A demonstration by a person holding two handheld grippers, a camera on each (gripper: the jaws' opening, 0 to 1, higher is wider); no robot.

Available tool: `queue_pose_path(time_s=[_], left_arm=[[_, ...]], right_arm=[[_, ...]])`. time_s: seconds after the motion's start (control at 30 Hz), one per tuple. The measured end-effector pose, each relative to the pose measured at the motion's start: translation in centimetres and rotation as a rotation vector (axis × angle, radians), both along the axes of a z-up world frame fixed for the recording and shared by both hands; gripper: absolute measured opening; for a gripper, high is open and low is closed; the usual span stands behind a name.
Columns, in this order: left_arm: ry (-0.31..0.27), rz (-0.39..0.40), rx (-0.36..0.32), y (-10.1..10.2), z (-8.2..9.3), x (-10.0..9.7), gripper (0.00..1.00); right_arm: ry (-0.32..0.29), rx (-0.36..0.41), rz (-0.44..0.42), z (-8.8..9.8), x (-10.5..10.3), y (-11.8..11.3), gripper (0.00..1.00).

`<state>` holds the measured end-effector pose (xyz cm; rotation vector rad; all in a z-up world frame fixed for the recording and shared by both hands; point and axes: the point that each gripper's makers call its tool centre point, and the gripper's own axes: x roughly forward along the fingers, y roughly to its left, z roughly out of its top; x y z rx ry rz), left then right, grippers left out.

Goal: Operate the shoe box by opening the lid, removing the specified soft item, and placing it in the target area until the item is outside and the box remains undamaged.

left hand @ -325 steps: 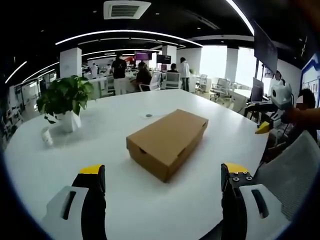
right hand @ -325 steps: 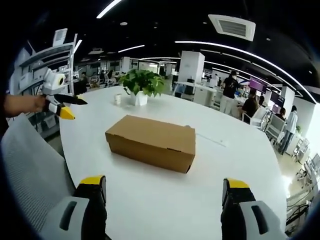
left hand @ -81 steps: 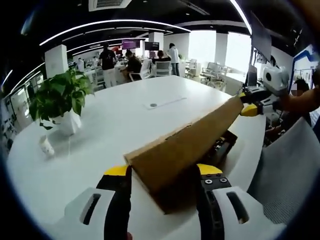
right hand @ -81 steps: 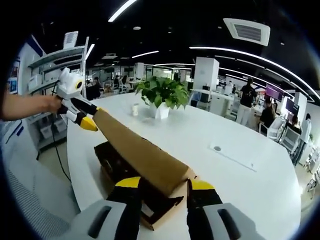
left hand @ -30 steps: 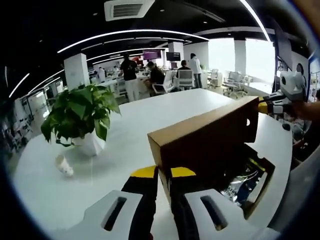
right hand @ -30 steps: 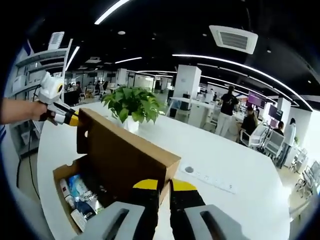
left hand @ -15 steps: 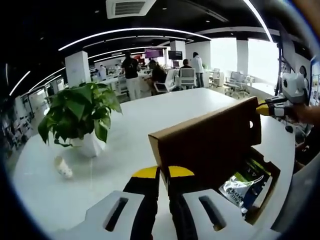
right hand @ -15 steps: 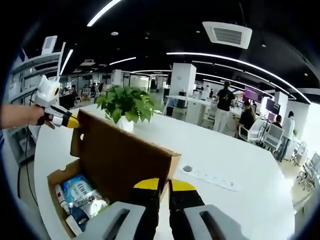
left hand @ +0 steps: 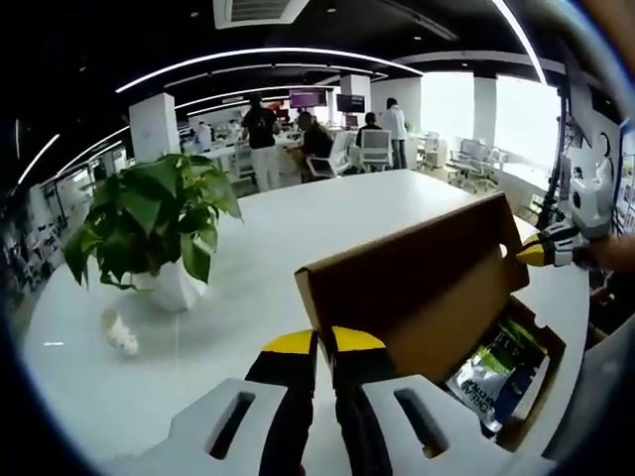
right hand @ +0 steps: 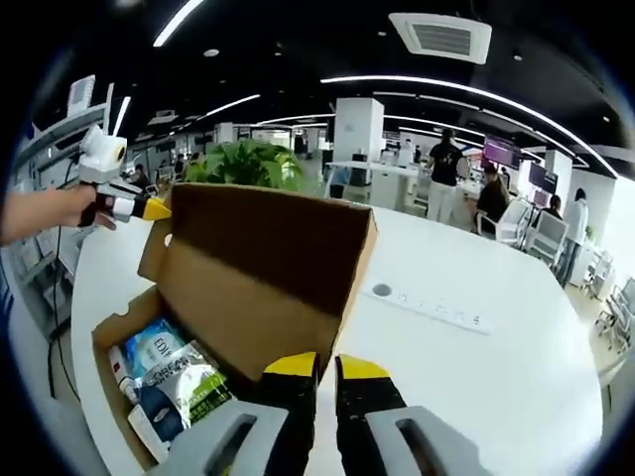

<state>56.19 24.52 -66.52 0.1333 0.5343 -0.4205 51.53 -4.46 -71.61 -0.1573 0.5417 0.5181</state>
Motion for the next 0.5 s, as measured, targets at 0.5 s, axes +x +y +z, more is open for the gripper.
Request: queue_pose_path(time_s=[0.5], left_arm=[[0.034,0.042,-0.036,0.0,-1.9,1.9,0.04]], right_arm=[[0.043,-0.008,-0.016,-2.1,0.0,0.0,0.0]])
